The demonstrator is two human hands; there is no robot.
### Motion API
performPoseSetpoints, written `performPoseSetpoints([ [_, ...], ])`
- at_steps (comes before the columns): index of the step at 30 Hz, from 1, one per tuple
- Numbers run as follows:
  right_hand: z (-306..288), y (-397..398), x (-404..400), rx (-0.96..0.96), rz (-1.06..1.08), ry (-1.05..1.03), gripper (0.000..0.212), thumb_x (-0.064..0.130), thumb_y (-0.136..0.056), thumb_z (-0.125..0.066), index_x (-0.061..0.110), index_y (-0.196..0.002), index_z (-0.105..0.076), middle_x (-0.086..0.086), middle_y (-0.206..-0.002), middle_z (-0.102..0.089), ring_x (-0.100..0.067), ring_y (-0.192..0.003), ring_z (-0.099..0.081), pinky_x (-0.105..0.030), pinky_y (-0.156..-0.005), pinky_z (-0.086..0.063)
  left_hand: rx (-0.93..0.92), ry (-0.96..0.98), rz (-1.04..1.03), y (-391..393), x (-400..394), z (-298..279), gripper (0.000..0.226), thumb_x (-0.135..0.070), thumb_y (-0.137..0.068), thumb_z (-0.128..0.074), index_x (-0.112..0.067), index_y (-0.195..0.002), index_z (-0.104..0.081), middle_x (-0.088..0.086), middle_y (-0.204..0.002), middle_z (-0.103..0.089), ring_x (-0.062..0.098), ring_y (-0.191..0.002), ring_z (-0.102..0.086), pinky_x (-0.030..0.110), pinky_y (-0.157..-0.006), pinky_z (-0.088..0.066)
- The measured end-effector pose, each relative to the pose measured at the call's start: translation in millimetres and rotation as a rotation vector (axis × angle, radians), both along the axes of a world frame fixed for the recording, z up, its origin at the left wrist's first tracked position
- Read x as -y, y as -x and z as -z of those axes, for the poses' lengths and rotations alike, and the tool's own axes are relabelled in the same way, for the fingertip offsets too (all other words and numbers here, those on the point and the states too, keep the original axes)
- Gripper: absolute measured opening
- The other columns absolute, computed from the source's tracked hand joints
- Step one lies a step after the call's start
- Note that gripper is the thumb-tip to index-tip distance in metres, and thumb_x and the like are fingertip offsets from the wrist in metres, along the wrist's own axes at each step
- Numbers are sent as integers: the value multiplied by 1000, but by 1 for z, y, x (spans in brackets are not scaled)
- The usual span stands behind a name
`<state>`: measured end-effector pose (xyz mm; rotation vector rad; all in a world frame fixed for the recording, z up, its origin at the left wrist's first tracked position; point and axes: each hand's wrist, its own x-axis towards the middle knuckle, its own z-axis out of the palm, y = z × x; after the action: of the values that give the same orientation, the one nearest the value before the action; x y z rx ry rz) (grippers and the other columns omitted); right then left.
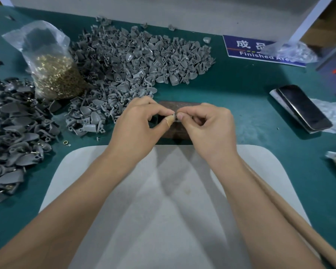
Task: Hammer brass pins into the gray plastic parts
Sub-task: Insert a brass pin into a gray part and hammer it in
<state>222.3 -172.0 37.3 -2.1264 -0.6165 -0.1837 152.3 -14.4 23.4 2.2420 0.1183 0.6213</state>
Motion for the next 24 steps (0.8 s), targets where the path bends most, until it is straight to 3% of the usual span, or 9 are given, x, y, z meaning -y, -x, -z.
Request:
performPoseSetpoints([
  [6, -1, -1, 1, -16, -6, -2, 10, 24, -86, -75, 32, -83, -81, 10, -56, -43, -14, -66, -49, -42, -64, -49, -1, -5, -12, 1, 2, 0, 9, -34, -92, -74, -31, -99, -78, -9, -89, -61, 17, -93, -55, 43, -81, -48],
  [17, -5, -1, 3, 21, -22, 39, 7, 26, -84, -76, 33, -86, -78, 6, -76, -52, -14, -75, -54, -45, -72, -50, 3, 10, -3, 0, 1, 0, 9, -32, -91, -75, -30, -100, -78, -11, -98, -64, 15, -99, -57, 43, -86, -49],
  [24, -6, 1, 3, 9, -32, 72, 7, 25, -87, -76, 32, -84, -78, 7, -68, -45, -16, -72, -53, -47, -70, -50, -3, 4, -16, 1, 2, 1, 9, -33, -91, -75, -31, -99, -79, -11, -95, -63, 16, -97, -56, 44, -84, -49],
])
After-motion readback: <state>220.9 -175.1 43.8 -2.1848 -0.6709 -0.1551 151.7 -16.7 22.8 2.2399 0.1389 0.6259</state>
